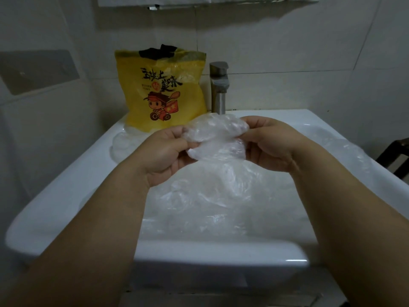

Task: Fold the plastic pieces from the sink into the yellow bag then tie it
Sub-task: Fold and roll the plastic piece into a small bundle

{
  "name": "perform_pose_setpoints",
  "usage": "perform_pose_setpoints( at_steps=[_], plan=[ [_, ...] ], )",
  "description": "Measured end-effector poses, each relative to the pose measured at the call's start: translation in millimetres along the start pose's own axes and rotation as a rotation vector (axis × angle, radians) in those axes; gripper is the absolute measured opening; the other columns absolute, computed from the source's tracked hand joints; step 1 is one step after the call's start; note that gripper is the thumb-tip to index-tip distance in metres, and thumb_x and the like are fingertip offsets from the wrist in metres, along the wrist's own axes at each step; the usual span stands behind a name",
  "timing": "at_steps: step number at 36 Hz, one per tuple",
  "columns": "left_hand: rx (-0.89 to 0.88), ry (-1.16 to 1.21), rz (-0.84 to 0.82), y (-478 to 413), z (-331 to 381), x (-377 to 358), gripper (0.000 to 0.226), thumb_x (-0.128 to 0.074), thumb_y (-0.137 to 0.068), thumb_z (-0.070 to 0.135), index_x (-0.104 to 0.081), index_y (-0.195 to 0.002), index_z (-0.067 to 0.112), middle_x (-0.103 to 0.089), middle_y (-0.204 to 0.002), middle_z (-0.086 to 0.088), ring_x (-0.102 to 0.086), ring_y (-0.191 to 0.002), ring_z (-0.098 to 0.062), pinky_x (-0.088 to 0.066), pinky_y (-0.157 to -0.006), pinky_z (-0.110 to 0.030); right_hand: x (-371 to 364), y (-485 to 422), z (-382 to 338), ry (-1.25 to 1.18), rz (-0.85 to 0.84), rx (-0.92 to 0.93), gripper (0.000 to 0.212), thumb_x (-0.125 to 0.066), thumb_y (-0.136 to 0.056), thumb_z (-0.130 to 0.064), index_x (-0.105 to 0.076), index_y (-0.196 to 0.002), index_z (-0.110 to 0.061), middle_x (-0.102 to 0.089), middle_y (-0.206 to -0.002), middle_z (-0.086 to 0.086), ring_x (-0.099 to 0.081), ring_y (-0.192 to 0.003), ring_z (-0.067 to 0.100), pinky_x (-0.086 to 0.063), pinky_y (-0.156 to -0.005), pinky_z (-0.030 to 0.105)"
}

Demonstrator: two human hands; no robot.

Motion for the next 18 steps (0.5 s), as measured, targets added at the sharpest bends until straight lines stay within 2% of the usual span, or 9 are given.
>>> perform_pose_setpoints(
  at_steps=[3, 5, 9, 11, 13, 15, 18],
  plan=[
    [0.000, -0.074, -0.025, 2, 0, -3, 0.020, -0.050, -0.094, -0.004, -0.064, -0.104, 0.007, -0.071, -0.098, -0.010, -0.071, -0.078, -0.013, -0.058, -0.061, -0.022, 1, 1, 1, 0.049, 0.000, -0.011, 0.023, -0.047, -0.091, 0.011, -0.065, -0.088, -0.004, -0.068, -0.080, 0.012, -0.067, -0.066, 0.019, -0.059, -0.060, 0.028],
    [-0.018, -0.099, -0.040, 3, 3, -5, 0.019, -0.049, -0.096, -0.001, -0.064, -0.097, 0.011, -0.070, -0.085, -0.006, -0.068, -0.066, -0.009, -0.057, -0.057, -0.020, 2, 2, 0, 0.065, 0.006, -0.008, 0.025, -0.047, -0.091, 0.011, -0.064, -0.082, -0.005, -0.067, -0.072, 0.009, -0.064, -0.059, 0.017, -0.057, -0.059, 0.026],
    [-0.068, -0.001, -0.103, 6, 11, -13, 0.029, -0.044, -0.096, -0.002, -0.068, -0.098, 0.013, -0.069, -0.080, -0.005, -0.064, -0.061, -0.008, -0.054, -0.053, -0.018, 1, 3, -3, 0.048, -0.001, 0.005, 0.030, -0.044, -0.090, 0.014, -0.062, -0.077, -0.004, -0.067, -0.063, 0.006, -0.064, -0.055, 0.015, -0.057, -0.056, 0.026],
    [-0.080, 0.030, -0.119, 6, 12, -14, 0.043, -0.044, -0.095, -0.005, -0.075, -0.076, 0.017, -0.069, -0.072, -0.002, -0.064, -0.058, -0.007, -0.053, -0.051, -0.017, -1, 3, -5, 0.036, -0.020, 0.018, 0.031, -0.045, -0.091, 0.012, -0.061, -0.072, -0.005, -0.066, -0.059, 0.004, -0.063, -0.051, 0.013, -0.056, -0.052, 0.023],
    [-0.088, 0.015, -0.126, 6, 11, -16, 0.054, -0.043, -0.094, -0.008, -0.074, -0.058, 0.018, -0.067, -0.062, 0.001, -0.063, -0.053, -0.006, -0.053, -0.050, -0.016, -4, 5, -7, 0.030, -0.030, 0.026, 0.030, -0.044, -0.091, 0.011, -0.060, -0.071, -0.005, -0.065, -0.056, 0.004, -0.063, -0.050, 0.013, -0.055, -0.051, 0.023],
    [-0.100, -0.021, -0.109, 5, 11, -15, 0.056, -0.041, -0.093, -0.011, -0.070, -0.054, 0.016, -0.064, -0.057, 0.002, -0.061, -0.050, -0.005, -0.054, -0.050, -0.016, -5, 5, -6, 0.001, -0.040, 0.021, 0.030, -0.041, -0.090, 0.012, -0.061, -0.074, -0.004, -0.067, -0.062, 0.007, -0.065, -0.054, 0.015, -0.057, -0.054, 0.026],
    [-0.136, -0.080, -0.041, 4, 14, -9, 0.040, -0.042, -0.093, -0.013, -0.063, -0.066, 0.008, -0.065, -0.065, 0.000, -0.062, -0.054, -0.007, -0.054, -0.051, -0.018, -12, 5, -2, -0.062, -0.102, -0.020, 0.021, -0.045, -0.081, 0.002, -0.064, -0.087, -0.002, -0.066, -0.093, 0.016, -0.067, -0.079, 0.027, -0.059, -0.071, 0.038]
  ],
)
Point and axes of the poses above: each hand's wrist, its own y-axis away from the middle knuckle, its own x-axis out of the back of the hand, z = x × y, the point moved 10 cm from there along -y, towards the middle knuckle
